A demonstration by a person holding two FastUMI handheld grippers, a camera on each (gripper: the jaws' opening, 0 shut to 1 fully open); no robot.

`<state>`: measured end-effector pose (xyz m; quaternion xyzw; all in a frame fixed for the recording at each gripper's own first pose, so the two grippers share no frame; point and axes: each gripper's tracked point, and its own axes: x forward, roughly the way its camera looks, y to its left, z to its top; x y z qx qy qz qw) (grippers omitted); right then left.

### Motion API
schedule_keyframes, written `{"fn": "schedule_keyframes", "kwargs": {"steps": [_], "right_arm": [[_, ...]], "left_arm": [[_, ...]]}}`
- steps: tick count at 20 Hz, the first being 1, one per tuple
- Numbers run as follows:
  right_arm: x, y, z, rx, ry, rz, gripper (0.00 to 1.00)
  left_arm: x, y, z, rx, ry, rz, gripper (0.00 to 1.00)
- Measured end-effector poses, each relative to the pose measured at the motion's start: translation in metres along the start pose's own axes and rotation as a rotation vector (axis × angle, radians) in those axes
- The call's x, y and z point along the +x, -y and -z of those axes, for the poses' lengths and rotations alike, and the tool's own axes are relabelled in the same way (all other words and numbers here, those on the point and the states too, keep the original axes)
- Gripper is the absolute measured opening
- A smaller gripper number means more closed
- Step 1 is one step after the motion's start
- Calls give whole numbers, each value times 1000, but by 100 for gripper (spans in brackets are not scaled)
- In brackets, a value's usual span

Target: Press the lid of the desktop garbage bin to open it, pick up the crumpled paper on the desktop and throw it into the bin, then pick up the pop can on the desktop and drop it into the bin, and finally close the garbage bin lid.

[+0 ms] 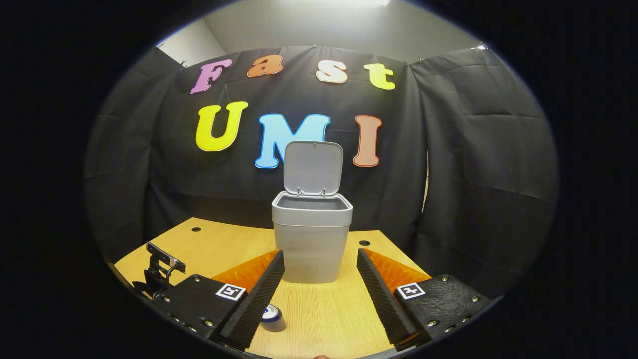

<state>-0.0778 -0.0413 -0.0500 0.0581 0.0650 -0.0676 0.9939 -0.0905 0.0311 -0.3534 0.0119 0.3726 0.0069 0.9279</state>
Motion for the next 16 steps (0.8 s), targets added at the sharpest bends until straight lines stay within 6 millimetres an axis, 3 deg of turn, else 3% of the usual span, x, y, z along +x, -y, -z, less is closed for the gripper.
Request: {"fn": "schedule_keyframes", "kwargs": {"steps": [1, 3, 4, 7, 8, 9, 11, 12, 16], "right_arm": [[0, 1, 2, 3, -3, -1, 94], [2, 2, 5, 14, -10, -4, 95], [4, 2, 7, 17, -14, -7, 95], [6, 3, 9, 23, -18, -10, 95], [7, 2, 11, 24, -19, -13, 95], [9, 2, 10, 25, -21, -16, 95], [11, 0, 11, 24, -23, -26, 95], [12, 0, 10, 25, -23, -30, 95], [15, 6, 7, 21, -12, -28, 95]], "left_arm": [[0, 1, 0, 0, 8, -5, 65], [2, 2, 1, 11, 24, -22, 63], [0, 2, 0, 10, 41, -32, 40], [0, 2, 1, 49, 75, -44, 25], [0, 2, 2, 62, 82, -42, 25], [0, 1, 1, 69, 87, -38, 18], [0, 3, -2, 61, 89, -18, 20], [1, 5, -3, 51, 78, 0, 14], [-4, 11, -22, -13, 74, 30, 15]]}}
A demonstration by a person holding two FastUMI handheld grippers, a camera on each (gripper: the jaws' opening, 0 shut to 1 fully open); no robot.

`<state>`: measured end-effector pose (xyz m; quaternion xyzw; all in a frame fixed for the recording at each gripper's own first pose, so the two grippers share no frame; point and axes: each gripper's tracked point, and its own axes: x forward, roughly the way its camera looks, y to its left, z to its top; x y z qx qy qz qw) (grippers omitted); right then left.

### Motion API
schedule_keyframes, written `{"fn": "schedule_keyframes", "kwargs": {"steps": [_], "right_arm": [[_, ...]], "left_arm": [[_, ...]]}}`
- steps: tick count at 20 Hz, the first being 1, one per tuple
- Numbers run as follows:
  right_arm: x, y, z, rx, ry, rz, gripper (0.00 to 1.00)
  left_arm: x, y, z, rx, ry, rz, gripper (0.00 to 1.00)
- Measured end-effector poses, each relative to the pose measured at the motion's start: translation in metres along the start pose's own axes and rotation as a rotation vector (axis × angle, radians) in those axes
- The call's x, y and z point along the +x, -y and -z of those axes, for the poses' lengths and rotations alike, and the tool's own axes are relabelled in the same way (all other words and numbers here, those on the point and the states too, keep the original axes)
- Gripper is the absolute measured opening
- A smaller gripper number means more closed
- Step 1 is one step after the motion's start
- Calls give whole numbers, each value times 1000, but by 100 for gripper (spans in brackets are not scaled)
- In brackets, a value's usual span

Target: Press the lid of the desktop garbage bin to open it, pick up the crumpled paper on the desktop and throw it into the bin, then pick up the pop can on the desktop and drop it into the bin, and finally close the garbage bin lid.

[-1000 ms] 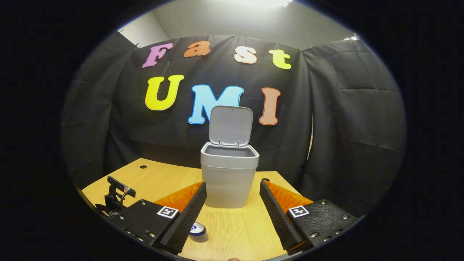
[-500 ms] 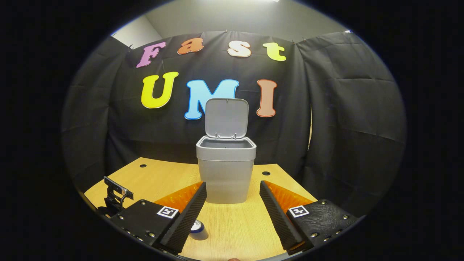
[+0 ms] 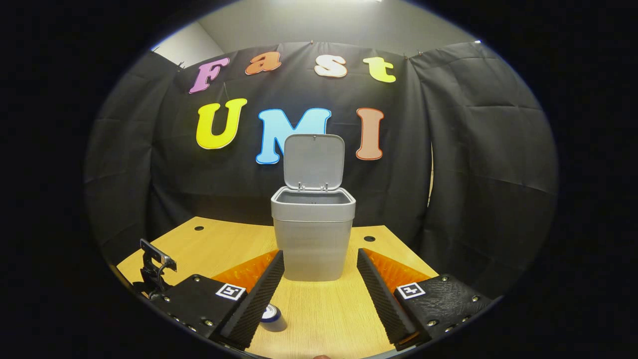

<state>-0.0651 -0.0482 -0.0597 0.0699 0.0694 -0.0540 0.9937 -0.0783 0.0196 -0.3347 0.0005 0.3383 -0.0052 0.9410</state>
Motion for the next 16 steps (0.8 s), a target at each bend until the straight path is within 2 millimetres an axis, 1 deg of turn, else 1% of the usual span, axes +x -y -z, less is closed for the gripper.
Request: {"fn": "schedule_keyframes", "kwargs": {"steps": [1, 2, 6, 7, 8, 11, 13, 14, 16], "right_arm": [[1, 2, 0, 1, -1, 2, 94], [1, 4, 1, 3, 0, 2, 95], [6, 14, 0, -4, 10, 9, 95], [6, 16, -1, -5, 14, 10, 94], [8, 19, -2, -7, 20, 14, 94], [14, 28, -5, -8, 28, 20, 94], [17, 33, -10, -15, 40, 26, 95], [19, 35, -12, -17, 48, 30, 95], [20, 38, -14, -13, 60, 32, 94]], "left_arm": [[-1, 2, -8, -11, 7, 1, 16], [-3, 6, -19, -16, 23, 5, 13], [-17, 19, -82, -26, 128, 28, 13], [-20, 23, -95, -28, 151, 32, 15], [-23, 28, -109, -28, 175, 36, 13], [-33, 43, -147, -41, 246, 61, 13], [-39, 53, -176, -60, 296, 82, 13], [-43, 59, -191, -68, 323, 93, 15], [-49, 73, -218, -75, 376, 115, 15]]}}
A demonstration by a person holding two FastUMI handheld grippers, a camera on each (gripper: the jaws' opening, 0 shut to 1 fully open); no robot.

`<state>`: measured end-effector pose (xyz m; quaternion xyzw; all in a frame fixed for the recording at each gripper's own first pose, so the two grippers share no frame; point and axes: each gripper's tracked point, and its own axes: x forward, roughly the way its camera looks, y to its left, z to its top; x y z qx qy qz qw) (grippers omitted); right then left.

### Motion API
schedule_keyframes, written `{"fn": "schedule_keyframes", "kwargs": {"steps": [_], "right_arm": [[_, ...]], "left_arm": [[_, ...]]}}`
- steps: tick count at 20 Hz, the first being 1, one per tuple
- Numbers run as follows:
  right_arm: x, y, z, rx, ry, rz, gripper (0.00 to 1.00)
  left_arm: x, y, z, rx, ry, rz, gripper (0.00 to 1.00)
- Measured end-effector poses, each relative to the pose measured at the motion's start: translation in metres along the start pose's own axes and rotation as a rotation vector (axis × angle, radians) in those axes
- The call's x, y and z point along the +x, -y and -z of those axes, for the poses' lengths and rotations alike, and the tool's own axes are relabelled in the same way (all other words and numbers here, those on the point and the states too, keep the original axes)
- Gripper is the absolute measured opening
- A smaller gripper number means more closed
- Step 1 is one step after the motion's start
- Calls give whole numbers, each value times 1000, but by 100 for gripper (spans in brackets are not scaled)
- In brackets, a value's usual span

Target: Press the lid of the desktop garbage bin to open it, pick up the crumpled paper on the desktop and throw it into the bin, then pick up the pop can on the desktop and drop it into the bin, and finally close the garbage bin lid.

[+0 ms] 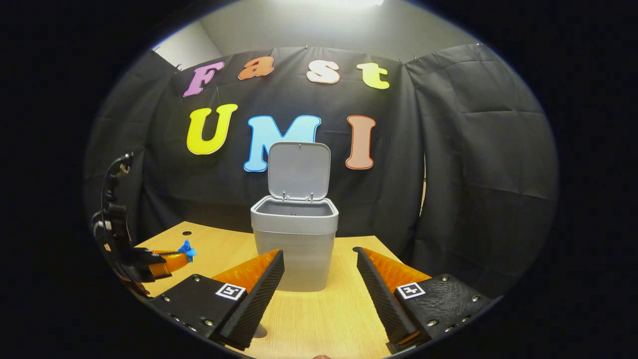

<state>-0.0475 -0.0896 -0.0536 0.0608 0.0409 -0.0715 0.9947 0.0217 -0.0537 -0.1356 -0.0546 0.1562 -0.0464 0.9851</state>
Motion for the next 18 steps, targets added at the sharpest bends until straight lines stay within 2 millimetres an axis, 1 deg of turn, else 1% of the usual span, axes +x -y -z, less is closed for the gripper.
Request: {"fn": "schedule_keyframes", "kwargs": {"steps": [1, 2, 3, 4, 6, 11, 14, 16, 18], "right_arm": [[0, 1, 0, 2, 4, 1, 94], [0, 2, -1, 2, 6, 4, 95], [0, 5, 0, 2, 10, 10, 95], [-1, 8, -1, 4, 13, 17, 95], [-1, 15, -2, 10, 20, 35, 95], [-1, 35, 3, 26, 15, 93, 95], [-2, 46, 6, 25, 3, 132, 95], [-2, 53, 9, 23, -4, 155, 95], [-3, 57, 9, 21, -11, 175, 95]], "left_arm": [[1, 9, -14, -2, 26, 14, 15], [2, 16, -27, -4, 49, 25, 13], [7, 22, -43, -6, 71, 39, 15], [10, 30, -57, -8, 96, 52, 13], [18, 45, -85, -10, 145, 79, 13], [41, 82, -139, -9, 243, 144, 13], [62, 105, -162, -3, 284, 184, 13], [79, 117, -169, 3, 286, 204, 13], [94, 128, -169, 13, 282, 213, 13]]}}
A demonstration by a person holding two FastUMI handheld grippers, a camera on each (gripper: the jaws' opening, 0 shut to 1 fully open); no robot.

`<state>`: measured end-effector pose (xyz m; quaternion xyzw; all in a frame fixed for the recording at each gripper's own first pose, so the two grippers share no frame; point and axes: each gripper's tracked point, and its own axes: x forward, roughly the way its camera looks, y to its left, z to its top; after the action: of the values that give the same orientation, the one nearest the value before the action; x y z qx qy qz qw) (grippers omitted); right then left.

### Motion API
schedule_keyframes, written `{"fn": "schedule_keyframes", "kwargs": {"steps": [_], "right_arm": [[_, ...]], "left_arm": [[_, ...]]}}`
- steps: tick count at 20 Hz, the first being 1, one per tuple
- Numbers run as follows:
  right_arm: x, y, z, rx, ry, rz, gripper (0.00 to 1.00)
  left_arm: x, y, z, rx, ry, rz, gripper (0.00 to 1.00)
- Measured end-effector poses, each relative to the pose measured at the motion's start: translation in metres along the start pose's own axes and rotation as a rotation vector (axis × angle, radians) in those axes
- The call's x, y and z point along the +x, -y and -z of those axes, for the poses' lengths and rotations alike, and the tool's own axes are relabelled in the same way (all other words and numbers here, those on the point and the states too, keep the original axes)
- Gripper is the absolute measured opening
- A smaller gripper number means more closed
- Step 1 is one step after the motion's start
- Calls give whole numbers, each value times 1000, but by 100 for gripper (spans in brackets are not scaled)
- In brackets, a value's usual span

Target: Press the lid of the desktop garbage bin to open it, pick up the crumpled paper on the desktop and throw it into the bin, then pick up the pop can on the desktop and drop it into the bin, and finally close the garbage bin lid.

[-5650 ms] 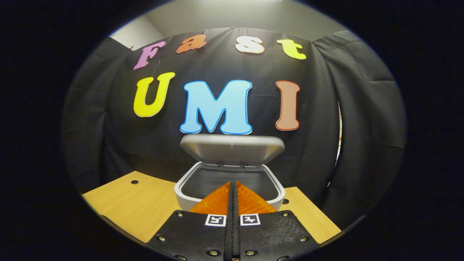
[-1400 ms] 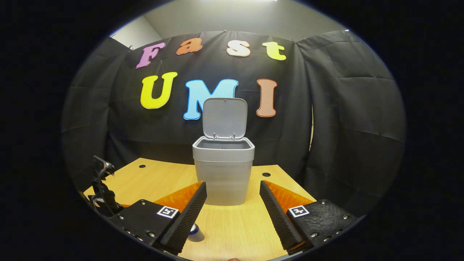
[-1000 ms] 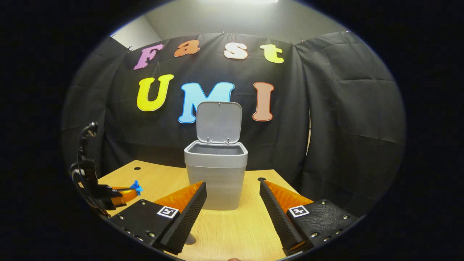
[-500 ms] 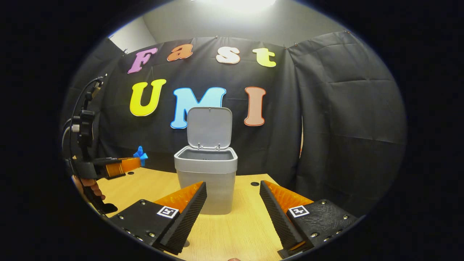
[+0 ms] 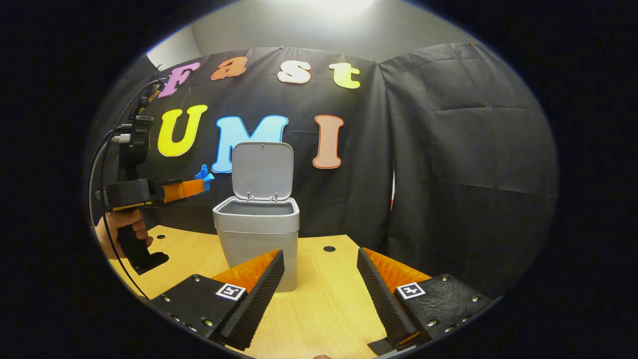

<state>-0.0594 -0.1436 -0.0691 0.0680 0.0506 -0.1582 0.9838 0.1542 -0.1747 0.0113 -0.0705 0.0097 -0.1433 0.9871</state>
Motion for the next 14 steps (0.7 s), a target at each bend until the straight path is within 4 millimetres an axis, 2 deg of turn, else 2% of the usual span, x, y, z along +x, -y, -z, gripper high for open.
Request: {"fn": "schedule_keyframes", "kwargs": {"steps": [5, 9, 11, 14], "right_arm": [[0, 7, 4, -5, -14, 40, 95], [-1, 13, 6, -10, -28, 67, 95], [-2, 15, 8, -13, -38, 77, 95], [-2, 21, 9, -16, -48, 90, 95]], "left_arm": [[41, 6, 24, 14, -44, 6, 13], [64, 5, 48, 26, -106, 2, 14], [73, 3, 58, 36, -133, -2, 23], [79, 7, 63, 48, -144, 10, 25]]}}
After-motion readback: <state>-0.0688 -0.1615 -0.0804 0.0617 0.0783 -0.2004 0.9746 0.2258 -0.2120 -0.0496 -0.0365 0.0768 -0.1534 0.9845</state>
